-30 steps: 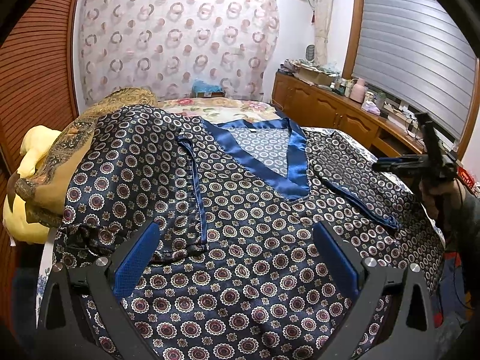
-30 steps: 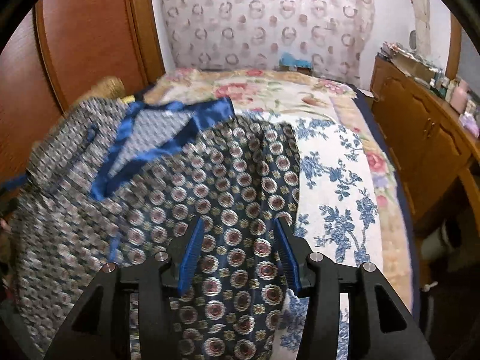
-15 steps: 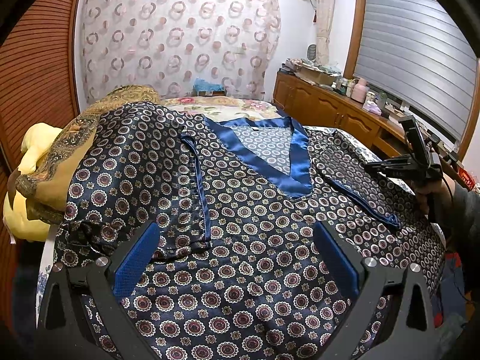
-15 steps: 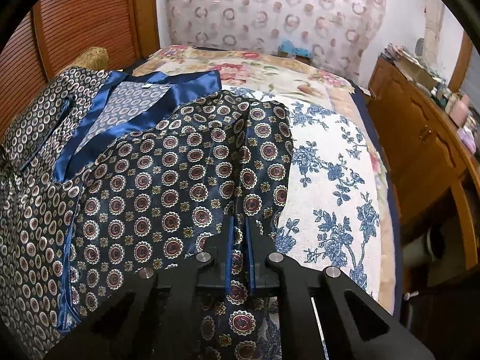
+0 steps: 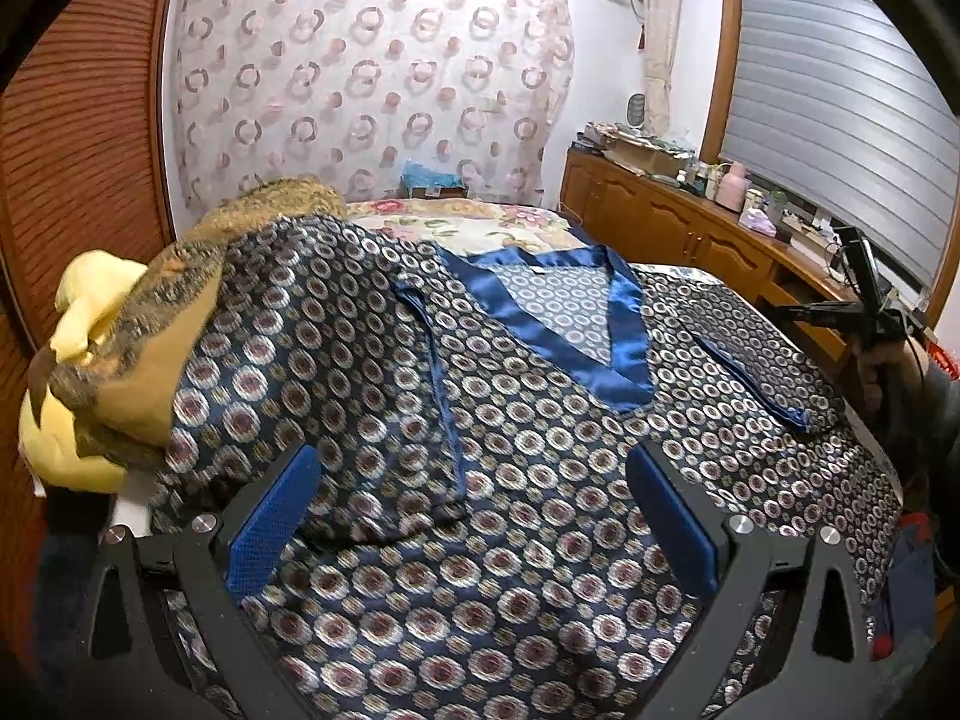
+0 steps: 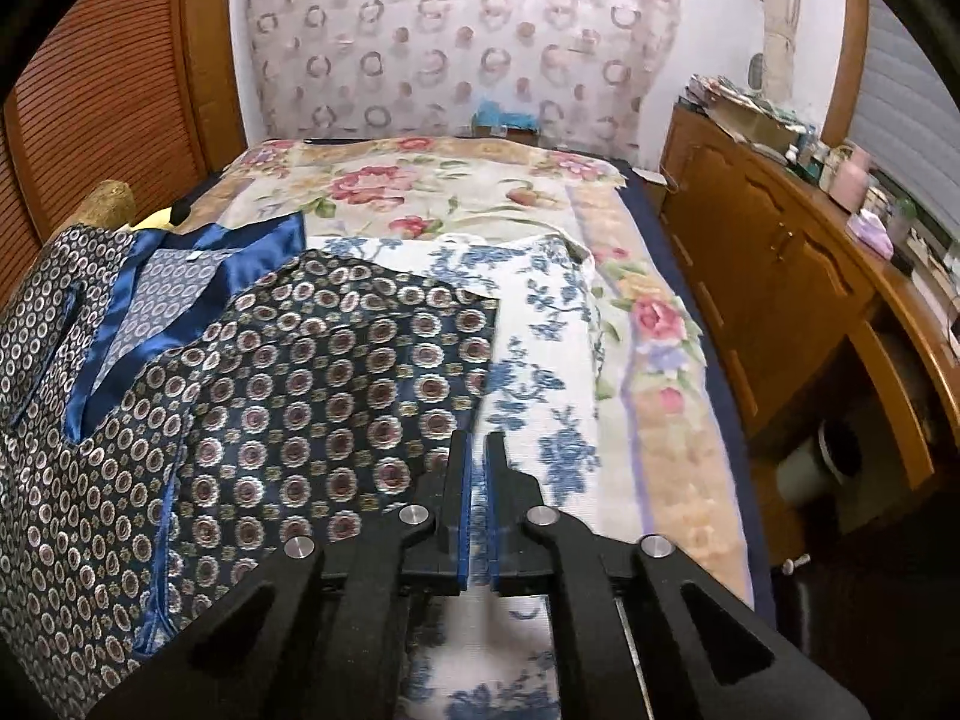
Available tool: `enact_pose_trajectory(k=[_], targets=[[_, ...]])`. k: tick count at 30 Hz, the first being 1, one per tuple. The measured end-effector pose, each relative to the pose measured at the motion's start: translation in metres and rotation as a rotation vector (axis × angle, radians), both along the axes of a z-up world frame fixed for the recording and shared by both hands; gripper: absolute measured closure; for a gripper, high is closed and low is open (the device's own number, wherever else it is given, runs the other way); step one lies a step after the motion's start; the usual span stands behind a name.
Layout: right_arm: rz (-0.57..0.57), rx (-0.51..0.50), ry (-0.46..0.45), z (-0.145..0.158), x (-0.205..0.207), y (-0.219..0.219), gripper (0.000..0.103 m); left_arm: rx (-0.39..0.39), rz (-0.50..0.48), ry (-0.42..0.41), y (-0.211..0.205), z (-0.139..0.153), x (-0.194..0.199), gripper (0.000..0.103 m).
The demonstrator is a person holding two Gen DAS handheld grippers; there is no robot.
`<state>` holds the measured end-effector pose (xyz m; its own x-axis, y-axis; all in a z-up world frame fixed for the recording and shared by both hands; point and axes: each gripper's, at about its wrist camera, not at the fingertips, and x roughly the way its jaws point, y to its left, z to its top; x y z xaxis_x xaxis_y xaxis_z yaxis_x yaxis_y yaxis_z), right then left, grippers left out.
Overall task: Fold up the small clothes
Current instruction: 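Lay the robe side flat over the center and open the right tool, then grasp the robe hem with the left tool while the right tool grasps it too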
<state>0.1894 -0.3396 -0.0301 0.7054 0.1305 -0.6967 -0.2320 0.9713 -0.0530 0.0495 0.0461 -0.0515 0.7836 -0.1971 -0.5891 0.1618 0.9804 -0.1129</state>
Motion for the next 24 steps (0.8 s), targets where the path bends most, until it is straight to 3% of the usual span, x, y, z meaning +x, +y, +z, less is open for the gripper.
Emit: enact_pose_trajectory(k=[3,6,7,17,22,24], targets=[[-0.008,0.006,-0.003,0.005,0.004,-0.002,0.091,0.021,0.015,-0.009,0.008,0.007,0.01,0.0],[0.017,0.02,0.007,0.003,0.012,0.005,0.064,0.047,0.032,-0.017,0.017,0.013,0.024,0.0],[0.027,0.021,0.012,0.001,0.015,0.007,0.061,0.059,0.04,-0.017,0.021,0.014,0.031,0.0],[0.059,0.027,0.052,-0.023,0.044,0.017,0.06,0.083,0.113,0.03,0.068,0.013,0.083,0.005],[0.06,0.011,0.024,-0.026,0.045,0.017,0.051,0.08,0.11,0.059,0.085,0.016,0.106,0.012],[0.048,0.017,0.03,-0.028,0.046,0.016,0.046,0.082,0.109,0.083,0.092,0.016,0.118,0.02]])
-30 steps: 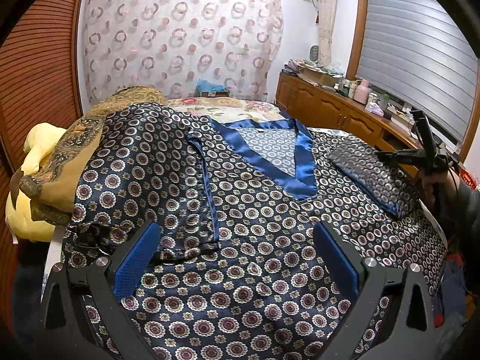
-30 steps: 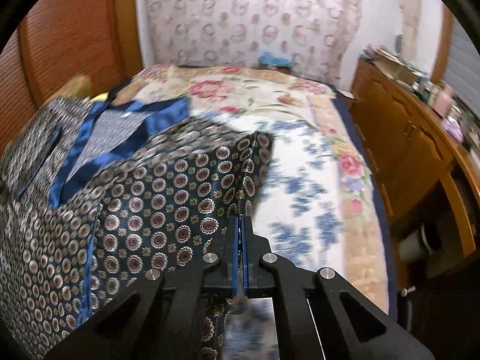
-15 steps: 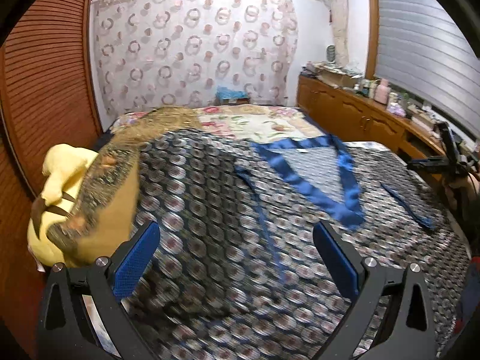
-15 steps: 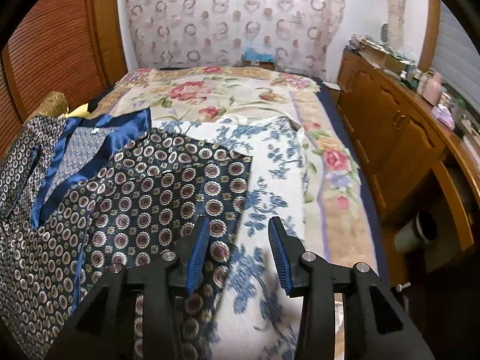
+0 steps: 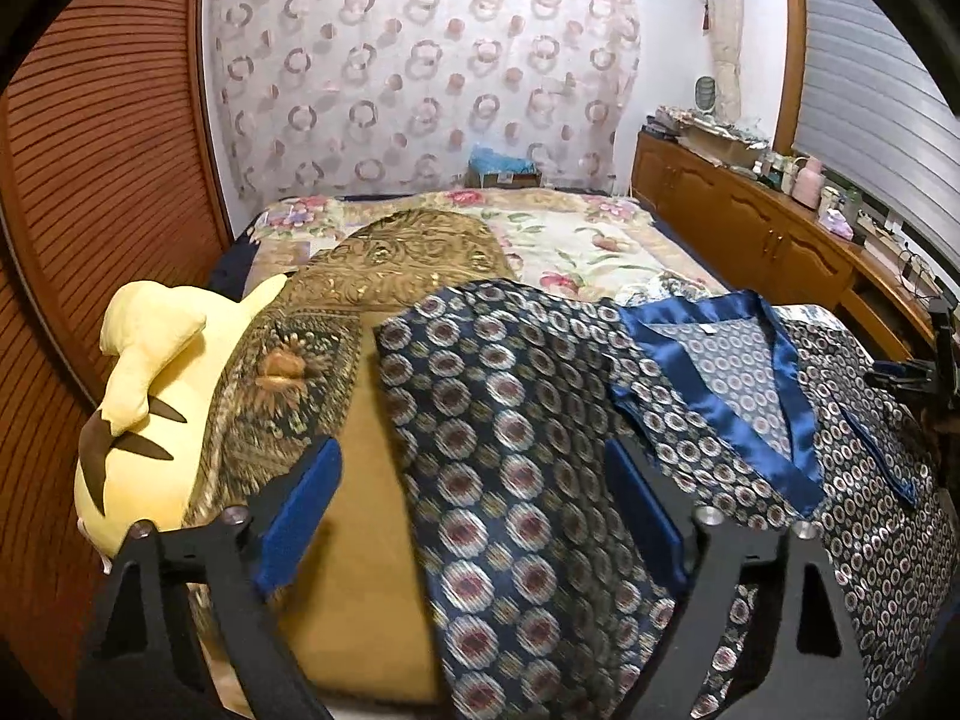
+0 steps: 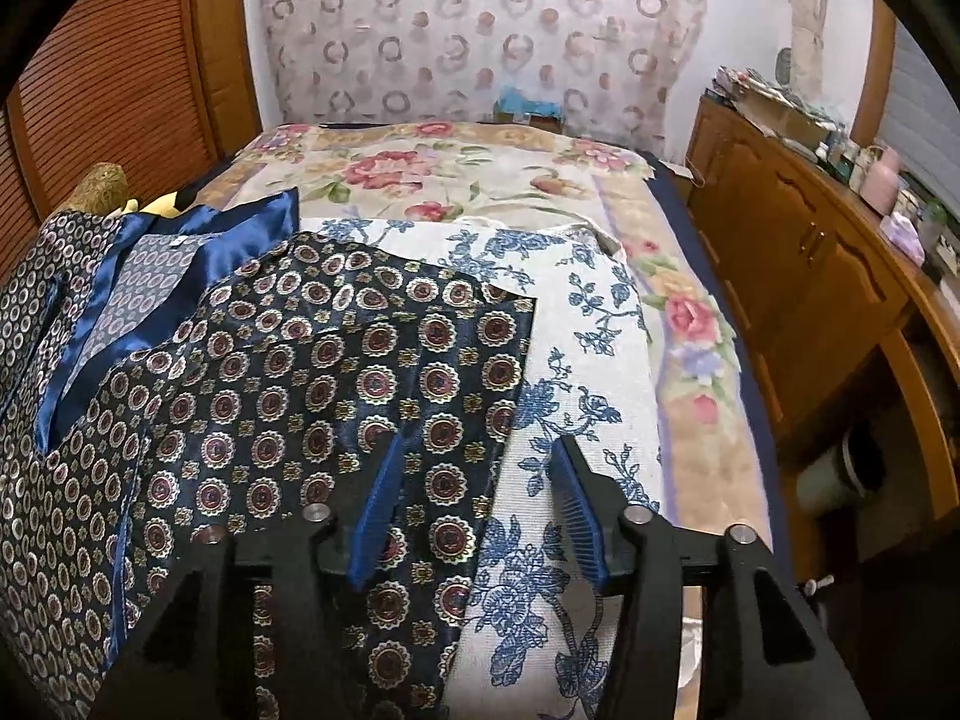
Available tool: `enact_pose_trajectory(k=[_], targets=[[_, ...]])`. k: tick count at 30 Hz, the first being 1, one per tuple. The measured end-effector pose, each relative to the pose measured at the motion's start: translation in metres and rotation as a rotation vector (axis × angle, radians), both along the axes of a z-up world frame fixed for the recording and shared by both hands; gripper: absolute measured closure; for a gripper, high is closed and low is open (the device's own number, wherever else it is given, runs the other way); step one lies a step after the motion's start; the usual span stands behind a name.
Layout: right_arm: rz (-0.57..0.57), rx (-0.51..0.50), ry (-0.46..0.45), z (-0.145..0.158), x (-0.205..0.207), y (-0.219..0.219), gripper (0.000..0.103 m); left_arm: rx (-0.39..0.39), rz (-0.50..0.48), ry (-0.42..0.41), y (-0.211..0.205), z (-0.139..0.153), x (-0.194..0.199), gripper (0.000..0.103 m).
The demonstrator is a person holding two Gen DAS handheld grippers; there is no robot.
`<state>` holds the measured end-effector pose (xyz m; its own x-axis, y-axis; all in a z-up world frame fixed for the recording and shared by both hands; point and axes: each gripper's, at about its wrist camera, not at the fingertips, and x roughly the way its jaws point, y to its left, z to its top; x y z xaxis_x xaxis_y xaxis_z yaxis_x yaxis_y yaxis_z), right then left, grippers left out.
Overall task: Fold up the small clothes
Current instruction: 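Grasp the robe hem with the left tool while the right tool grasps it too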
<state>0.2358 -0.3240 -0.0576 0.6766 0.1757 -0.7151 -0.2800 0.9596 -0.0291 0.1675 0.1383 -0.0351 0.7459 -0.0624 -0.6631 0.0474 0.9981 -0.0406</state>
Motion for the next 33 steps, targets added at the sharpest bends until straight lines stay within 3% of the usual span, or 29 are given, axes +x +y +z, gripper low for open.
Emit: enact_pose_trajectory(k=[3,12,18,21,25,26,27,29,33], targets=[[-0.026,0.007,0.008,-0.002,0.002,-0.004,0.036,-0.002,-0.005,0.039,0.006,-0.003,0.016,0.029],[-0.032,0.022,0.018,-0.003,0.009,-0.004,0.028,-0.054,-0.019,0.145,0.011,-0.016,0.052,0.03],[-0.039,0.022,0.018,-0.004,0.01,-0.005,0.026,-0.095,-0.054,0.156,0.006,-0.014,0.06,0.03],[-0.04,0.021,0.018,-0.004,0.01,-0.005,0.025,-0.098,-0.051,0.154,0.006,-0.011,0.061,0.048],[-0.04,0.019,0.017,-0.004,0.01,-0.005,0.025,-0.094,-0.053,0.153,0.008,-0.008,0.058,0.059],[-0.04,0.019,0.016,-0.004,0.01,-0.005,0.025,-0.089,-0.051,0.151,0.008,-0.008,0.057,0.067],[-0.04,0.019,0.016,-0.004,0.01,-0.005,0.025,-0.099,-0.06,0.148,0.008,-0.008,0.055,0.084],[-0.043,0.019,0.014,-0.004,0.009,-0.005,0.026,-0.108,-0.087,0.149,0.004,-0.008,0.051,0.095],[0.042,0.025,0.014,-0.001,0.006,0.005,0.062,-0.074,-0.11,0.096,-0.011,0.005,0.032,0.099]])
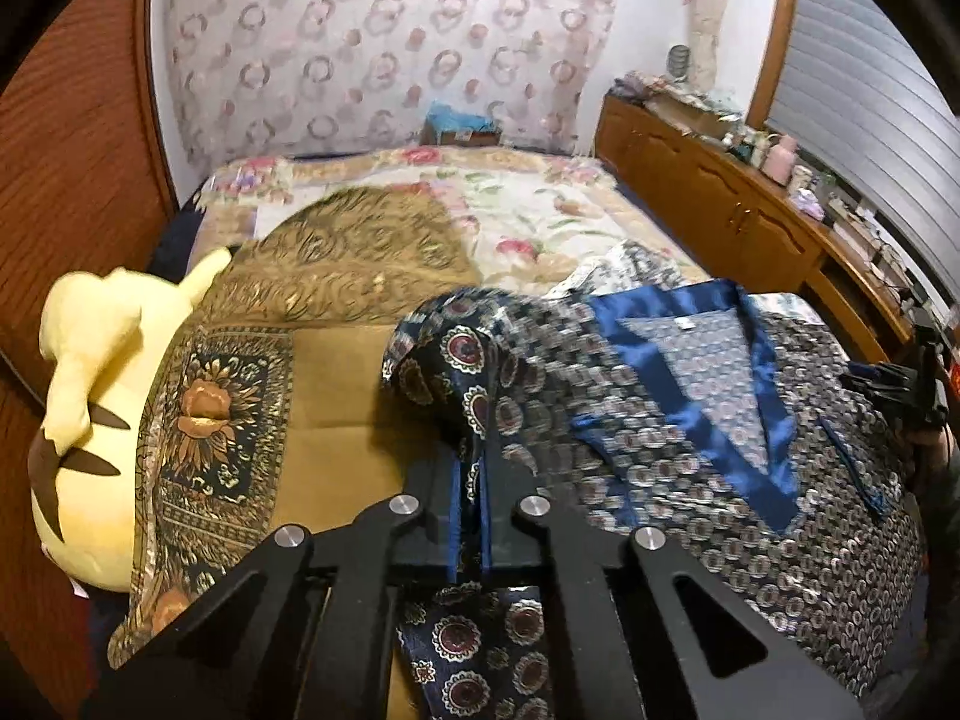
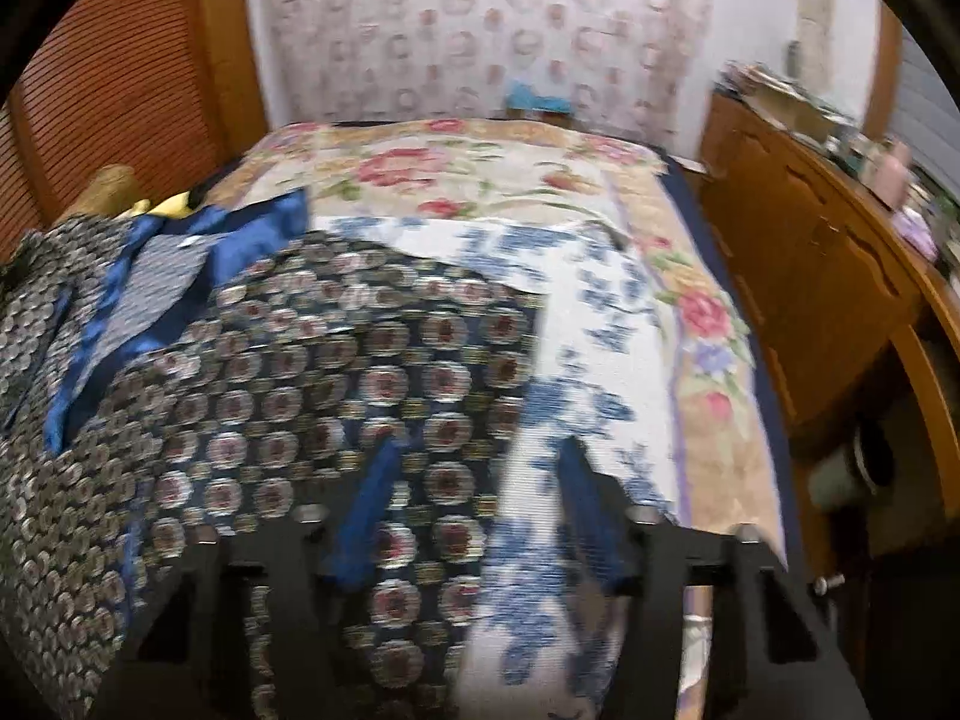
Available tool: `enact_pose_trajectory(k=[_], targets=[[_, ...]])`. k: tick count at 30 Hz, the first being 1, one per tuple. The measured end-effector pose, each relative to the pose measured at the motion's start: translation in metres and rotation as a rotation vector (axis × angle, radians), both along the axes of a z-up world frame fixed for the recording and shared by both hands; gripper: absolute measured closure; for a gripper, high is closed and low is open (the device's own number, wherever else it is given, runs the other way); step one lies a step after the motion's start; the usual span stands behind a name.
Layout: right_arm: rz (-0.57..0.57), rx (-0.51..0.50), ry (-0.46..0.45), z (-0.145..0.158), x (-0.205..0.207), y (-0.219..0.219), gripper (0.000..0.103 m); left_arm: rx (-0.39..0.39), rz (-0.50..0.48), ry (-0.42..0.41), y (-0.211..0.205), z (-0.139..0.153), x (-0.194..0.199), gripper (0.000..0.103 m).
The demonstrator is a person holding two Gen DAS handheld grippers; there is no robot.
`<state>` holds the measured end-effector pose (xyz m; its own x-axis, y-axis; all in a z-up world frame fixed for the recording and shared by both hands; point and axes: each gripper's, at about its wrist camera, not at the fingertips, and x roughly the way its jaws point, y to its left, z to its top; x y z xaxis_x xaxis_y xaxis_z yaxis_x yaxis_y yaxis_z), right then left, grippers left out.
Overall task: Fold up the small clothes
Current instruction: 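Grasp the robe hem with the left tool while the right tool grasps it too, then fold the hem up toward the collar with both tools and open them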
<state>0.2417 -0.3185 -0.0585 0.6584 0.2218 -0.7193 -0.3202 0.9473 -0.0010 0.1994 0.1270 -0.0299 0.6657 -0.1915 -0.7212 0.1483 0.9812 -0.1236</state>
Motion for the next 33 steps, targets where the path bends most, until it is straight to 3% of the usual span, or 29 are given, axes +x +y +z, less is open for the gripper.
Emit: enact_pose_trajectory(k=[1,3,6,12,17,21,26,33], targets=[[0.016,0.0,0.005,0.001,-0.001,0.004,0.076,0.001,-0.006,-0.013,-0.003,0.004,-0.004,0.099],[0.045,-0.041,-0.009,0.003,-0.006,0.015,0.091,0.01,-0.016,-0.048,-0.012,0.013,-0.018,0.1],[0.071,-0.095,-0.054,0.009,-0.02,0.029,0.1,0.016,-0.037,-0.086,-0.022,0.024,-0.037,0.1],[0.092,0.008,-0.188,0.044,-0.075,0.026,0.102,-0.001,-0.054,-0.146,-0.036,0.032,-0.09,0.1],[0.108,0.071,-0.256,0.048,-0.136,0.018,0.102,-0.054,-0.038,-0.134,-0.038,0.002,-0.135,0.1],[0.109,0.11,-0.243,0.032,-0.169,0.009,0.102,-0.078,-0.015,-0.121,-0.035,-0.016,-0.158,0.1],[0.104,0.111,-0.192,0.015,-0.193,-0.009,0.102,-0.055,0.026,-0.14,-0.025,-0.011,-0.183,0.101],[0.083,0.096,-0.184,0.022,-0.24,-0.044,0.102,-0.055,0.085,-0.168,-0.002,-0.001,-0.23,0.101]])
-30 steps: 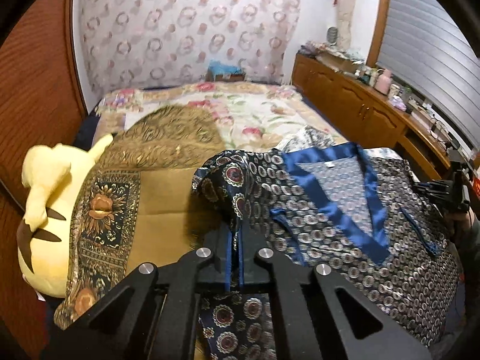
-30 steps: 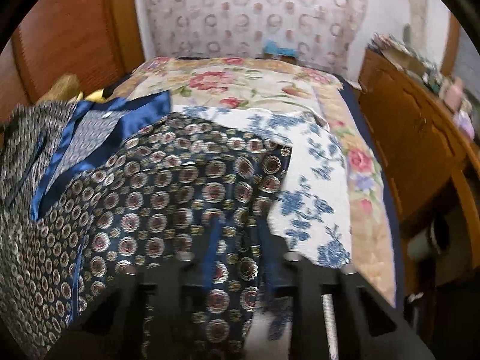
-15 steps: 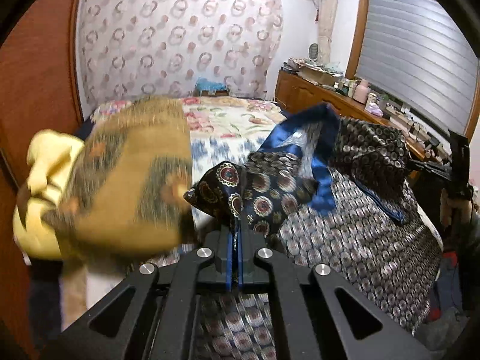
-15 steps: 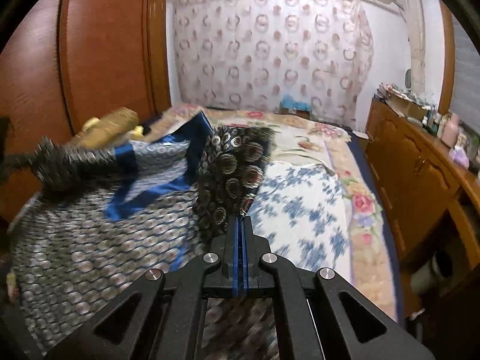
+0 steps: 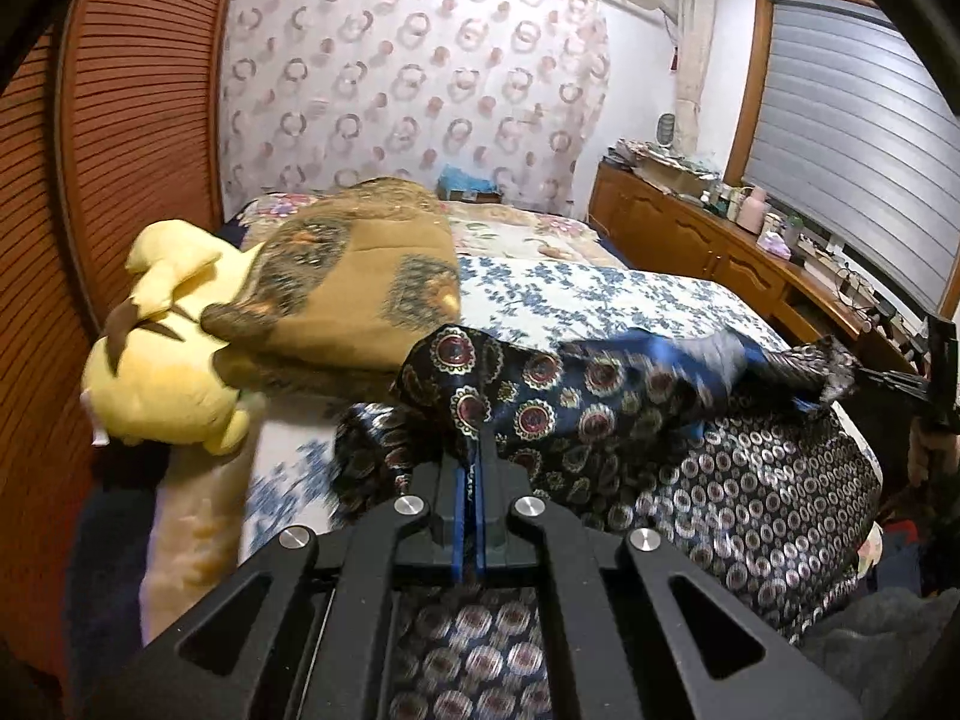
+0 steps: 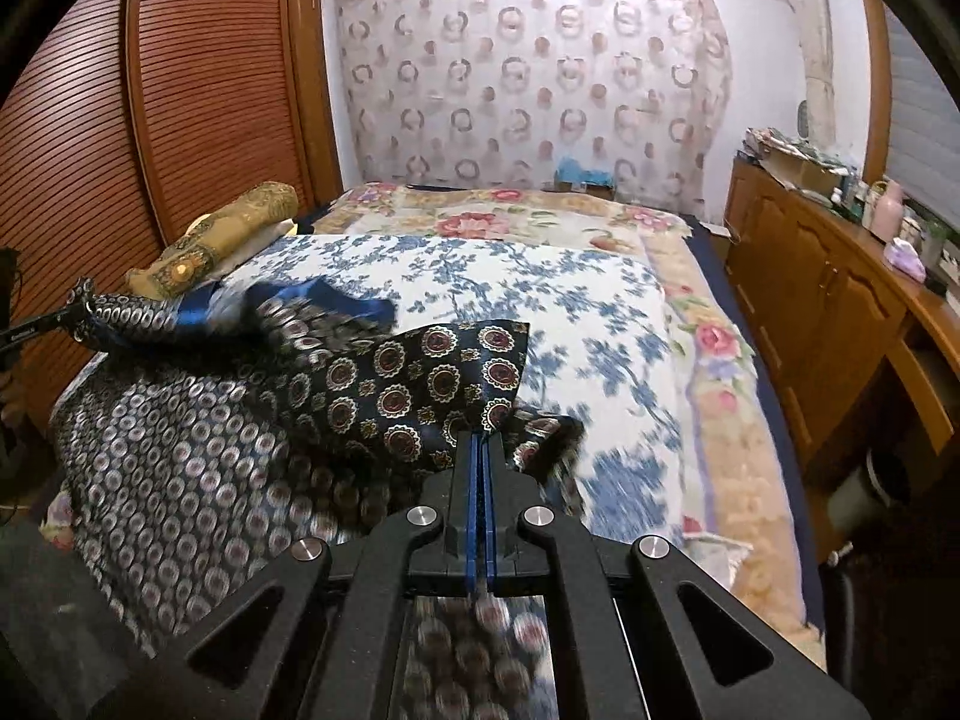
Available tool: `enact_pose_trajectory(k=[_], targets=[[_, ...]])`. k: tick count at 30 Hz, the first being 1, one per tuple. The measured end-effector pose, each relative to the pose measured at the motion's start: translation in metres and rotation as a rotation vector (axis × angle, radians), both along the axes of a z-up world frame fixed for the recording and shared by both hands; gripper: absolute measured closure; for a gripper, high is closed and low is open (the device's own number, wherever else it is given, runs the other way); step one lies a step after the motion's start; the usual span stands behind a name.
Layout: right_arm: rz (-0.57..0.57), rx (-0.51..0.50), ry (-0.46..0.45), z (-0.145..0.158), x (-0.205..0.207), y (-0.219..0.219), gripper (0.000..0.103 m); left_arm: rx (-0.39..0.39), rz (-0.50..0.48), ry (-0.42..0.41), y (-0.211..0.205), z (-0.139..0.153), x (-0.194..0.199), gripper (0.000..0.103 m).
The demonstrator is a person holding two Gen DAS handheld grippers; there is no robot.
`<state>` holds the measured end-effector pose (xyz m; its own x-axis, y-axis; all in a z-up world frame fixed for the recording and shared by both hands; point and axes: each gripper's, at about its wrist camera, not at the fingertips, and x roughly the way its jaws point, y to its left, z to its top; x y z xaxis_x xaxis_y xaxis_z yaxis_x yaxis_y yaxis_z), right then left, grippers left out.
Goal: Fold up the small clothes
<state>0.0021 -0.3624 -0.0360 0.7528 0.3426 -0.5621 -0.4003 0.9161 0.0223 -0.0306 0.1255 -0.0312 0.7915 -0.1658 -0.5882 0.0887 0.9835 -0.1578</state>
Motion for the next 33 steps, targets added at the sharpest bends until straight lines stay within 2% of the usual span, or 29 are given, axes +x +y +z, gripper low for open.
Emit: enact_pose_trajectory(k=[8,12,14,16,17,18,19,20,28,33], targets=[[-0.005,-0.085,-0.009,0.03,-0.054,-0.014,0.102,0.028,0.05,0.013,0.017,0.006,-0.035,0.098],[0.034,-0.093,-0.024,0.04,-0.062,-0.011,0.1,0.08,0.057,-0.001,0.017,0.009,-0.033,0.072],[0.032,-0.085,-0.046,0.045,-0.064,-0.014,0.091,0.078,0.06,-0.014,0.019,0.011,-0.03,0.061],[0.023,-0.063,-0.061,0.047,-0.063,-0.02,0.084,0.077,0.063,-0.019,0.023,0.014,-0.028,0.058],[0.019,-0.053,-0.061,0.048,-0.06,-0.022,0.081,0.082,0.064,-0.02,0.023,0.015,-0.025,0.052],[0.014,-0.051,-0.062,0.044,-0.055,-0.024,0.075,0.087,0.059,-0.023,0.024,0.016,-0.019,0.044],[0.007,-0.054,-0.063,0.043,-0.05,-0.025,0.064,0.089,0.057,-0.023,0.023,0.016,-0.019,0.041],[-0.001,-0.055,-0.06,0.038,-0.045,-0.026,0.061,0.092,0.053,-0.018,0.024,0.016,-0.014,0.037],[-0.056,-0.045,0.012,0.01,0.002,-0.025,0.059,0.122,0.05,0.051,0.031,0.001,0.035,0.036],[-0.1,-0.077,0.036,0.003,0.018,-0.022,0.059,0.145,0.065,0.143,0.039,-0.022,0.064,0.036]])
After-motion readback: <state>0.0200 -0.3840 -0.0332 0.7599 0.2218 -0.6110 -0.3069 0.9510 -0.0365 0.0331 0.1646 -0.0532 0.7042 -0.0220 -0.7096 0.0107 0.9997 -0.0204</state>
